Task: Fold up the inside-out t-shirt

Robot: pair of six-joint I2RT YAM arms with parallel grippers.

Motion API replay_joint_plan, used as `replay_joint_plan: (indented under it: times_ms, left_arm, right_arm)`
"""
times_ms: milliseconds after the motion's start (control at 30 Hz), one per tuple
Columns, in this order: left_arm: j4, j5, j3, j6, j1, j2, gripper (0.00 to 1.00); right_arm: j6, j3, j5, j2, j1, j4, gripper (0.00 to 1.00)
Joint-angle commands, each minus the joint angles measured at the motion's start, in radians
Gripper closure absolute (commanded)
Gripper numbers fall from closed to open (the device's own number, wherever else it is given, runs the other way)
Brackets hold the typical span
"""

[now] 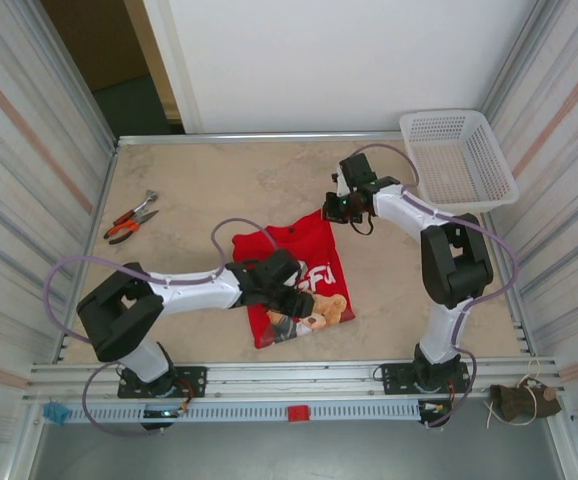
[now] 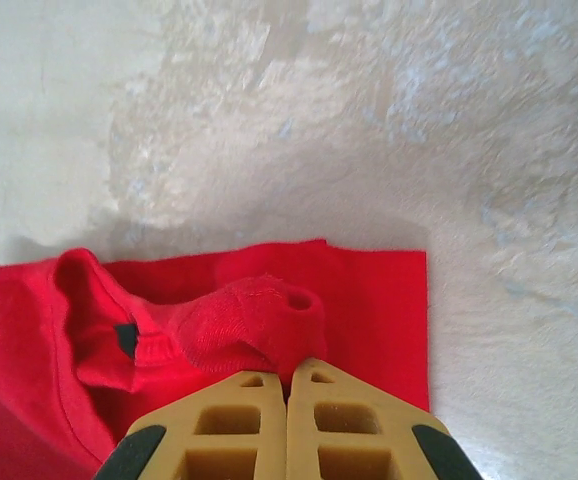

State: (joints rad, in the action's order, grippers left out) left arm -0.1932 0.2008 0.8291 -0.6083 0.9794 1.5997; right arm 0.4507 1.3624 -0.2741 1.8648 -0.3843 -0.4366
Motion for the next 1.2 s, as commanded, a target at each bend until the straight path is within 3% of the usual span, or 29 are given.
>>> replay_joint_plan:
  times_ms: [0, 67, 100, 167, 267, 333, 433, 567, 667, 867, 1067, 1167]
  left_arm:
    - [-0.025, 0.054, 0.000, 0.057, 0.004, 0.025, 0.37]
    - [-0.043, 0.057, 0.013, 0.073, 0.003, 0.024, 0.37]
    - [-0.051, 0.057, 0.023, 0.079, 0.004, 0.012, 0.37]
    - [-0.063, 0.048, 0.052, 0.084, 0.001, -0.025, 0.36]
    - [-0.078, 0.035, 0.087, 0.052, -0.020, -0.108, 0.34]
    - [-0.108, -0.032, 0.087, -0.005, -0.034, -0.172, 0.33]
    - [-0.199, -0.114, 0.038, -0.116, -0.071, -0.264, 0.33]
    - [-0.150, -0.096, -0.110, -0.159, -0.149, -0.362, 0.30]
    - [-0.035, -0.045, -0.173, -0.148, -0.269, -0.362, 0.30]
    - [0.118, 0.010, -0.056, -0.044, -0.403, -0.179, 0.27]
    - [0.108, 0.064, 0.153, 0.013, -0.468, 0.102, 0.28]
    - [0.091, 0.069, 0.236, 0.049, -0.490, 0.206, 0.28]
  right_arm:
    - [0.055, 0.072, 0.024, 0.026, 0.023, 0.023, 1.00]
    - [0.060, 0.107, 0.019, 0.053, 0.033, -0.007, 0.66]
    - [0.058, 0.095, 0.021, 0.035, 0.034, -0.018, 0.54]
    - [0.062, 0.020, 0.039, -0.045, 0.032, -0.022, 0.47]
    - [0.099, -0.149, 0.044, -0.218, 0.022, -0.037, 0.47]
    - [0.128, -0.255, 0.069, -0.319, -0.003, -0.060, 0.48]
    - [0.176, -0.419, 0.139, -0.469, -0.102, -0.091, 0.48]
    - [0.282, -0.588, 0.216, -0.572, -0.237, -0.100, 0.48]
    - [0.362, -0.683, 0.245, -0.575, -0.313, -0.055, 0.49]
    - [0.476, -0.747, 0.374, -0.533, -0.414, -0.054, 0.57]
    - [0.626, -0.795, 0.480, -0.542, -0.479, -0.123, 0.71]
    - [0.727, -0.848, 0.495, -0.600, -0.509, -0.132, 0.72]
